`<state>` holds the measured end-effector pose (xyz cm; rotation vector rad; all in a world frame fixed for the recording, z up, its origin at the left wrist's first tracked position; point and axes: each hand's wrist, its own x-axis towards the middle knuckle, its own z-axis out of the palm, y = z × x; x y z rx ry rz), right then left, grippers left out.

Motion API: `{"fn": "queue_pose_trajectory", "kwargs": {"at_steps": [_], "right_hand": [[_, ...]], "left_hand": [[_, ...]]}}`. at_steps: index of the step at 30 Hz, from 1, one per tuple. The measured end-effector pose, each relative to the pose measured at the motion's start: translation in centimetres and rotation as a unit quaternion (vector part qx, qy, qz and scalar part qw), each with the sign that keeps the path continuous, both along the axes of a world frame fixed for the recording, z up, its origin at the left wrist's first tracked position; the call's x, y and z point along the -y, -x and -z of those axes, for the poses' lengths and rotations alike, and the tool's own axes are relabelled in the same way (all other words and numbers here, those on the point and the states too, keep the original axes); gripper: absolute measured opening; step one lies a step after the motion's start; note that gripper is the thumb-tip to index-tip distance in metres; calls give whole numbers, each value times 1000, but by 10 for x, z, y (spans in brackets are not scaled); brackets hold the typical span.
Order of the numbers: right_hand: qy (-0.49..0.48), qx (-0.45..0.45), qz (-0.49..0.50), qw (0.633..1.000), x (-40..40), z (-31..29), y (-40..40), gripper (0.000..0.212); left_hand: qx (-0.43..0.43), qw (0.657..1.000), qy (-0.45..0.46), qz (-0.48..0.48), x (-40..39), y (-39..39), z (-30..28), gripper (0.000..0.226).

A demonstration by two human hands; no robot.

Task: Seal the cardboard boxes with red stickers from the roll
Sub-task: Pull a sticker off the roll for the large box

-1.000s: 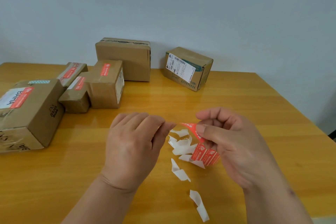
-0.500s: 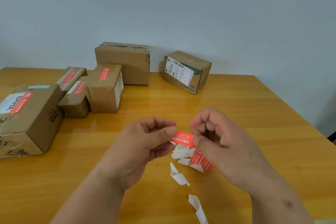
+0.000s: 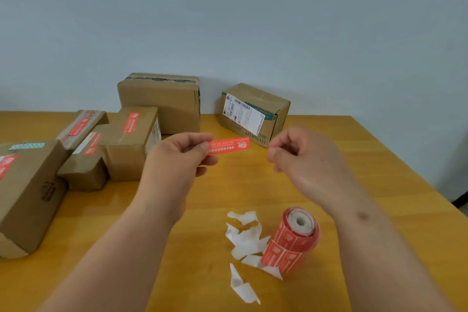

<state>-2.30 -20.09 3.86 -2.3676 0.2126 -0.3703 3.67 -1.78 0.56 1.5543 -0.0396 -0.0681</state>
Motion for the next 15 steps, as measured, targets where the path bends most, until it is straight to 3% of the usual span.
{"fn": "queue_pose_trajectory", "kwargs": {"at_steps": [3,11,15], "right_hand": [[63,-33,-18,997,8,-1,-47,4],[226,-150,36,962,43,22,-158,66],[274,-154,52,948,53,45,-177,62]], "left_hand": [[1,1000,-12,26,22,-28,3,26],[10,999,-28,42,64,-102,11,38],[14,999,-25,32,70,-113,21,39]]}}
